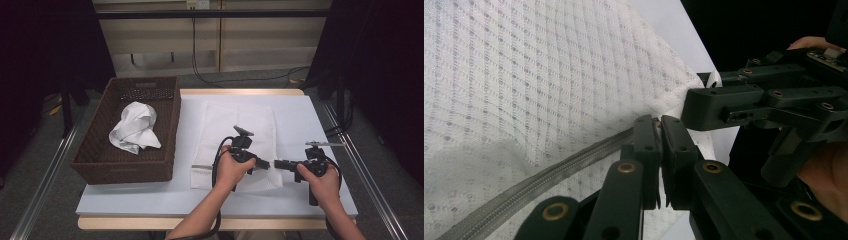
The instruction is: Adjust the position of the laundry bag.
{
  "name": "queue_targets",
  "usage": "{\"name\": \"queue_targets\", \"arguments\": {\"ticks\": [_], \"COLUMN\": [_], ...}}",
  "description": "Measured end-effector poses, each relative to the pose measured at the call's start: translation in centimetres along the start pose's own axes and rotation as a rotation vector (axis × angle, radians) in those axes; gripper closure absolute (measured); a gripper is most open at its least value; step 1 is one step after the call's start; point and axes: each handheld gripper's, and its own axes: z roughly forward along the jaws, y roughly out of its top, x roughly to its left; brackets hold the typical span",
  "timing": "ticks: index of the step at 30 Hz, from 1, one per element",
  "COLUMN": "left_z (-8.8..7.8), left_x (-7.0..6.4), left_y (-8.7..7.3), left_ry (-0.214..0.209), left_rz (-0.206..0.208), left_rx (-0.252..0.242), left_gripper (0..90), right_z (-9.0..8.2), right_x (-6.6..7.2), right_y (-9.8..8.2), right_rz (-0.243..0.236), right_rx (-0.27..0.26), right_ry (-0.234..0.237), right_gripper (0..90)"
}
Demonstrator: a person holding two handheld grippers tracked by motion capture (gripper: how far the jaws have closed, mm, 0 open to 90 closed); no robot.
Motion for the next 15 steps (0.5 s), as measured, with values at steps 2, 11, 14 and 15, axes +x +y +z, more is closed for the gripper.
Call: {"name": "queue_targets", "arguments": {"ticks": [2,11,14,15], "left_z": [-0.09,0.02,0.06,0.07], "left_x": [0.03,-0.02,0.01,-0.07], "left_y": [0.04,0.25,0.4,0.47], "left_ry": [-0.008,0.004,-0.002,0.007], "left_rz": [0.0,0.004,0.009,0.009], "left_rx": [0.003,0.006,0.017,0.019], "left_gripper": [86.6,86.6,86.6,86.6], "right_z": [-0.08,-0.01,-0.08,-0.09], "right_x": [-0.03,-0.2,-0.26,-0.28], "right_y": [-0.01,0.11,0.11,0.08], "right_rz": [0.011,0.011,0.009,0.009], "right_rx": [0.001,0.002,0.001,-0.003], "right_ry": [0.0,0.002,0.002,0.003], "right_gripper": [85.7,85.6,85.6,85.6]}}
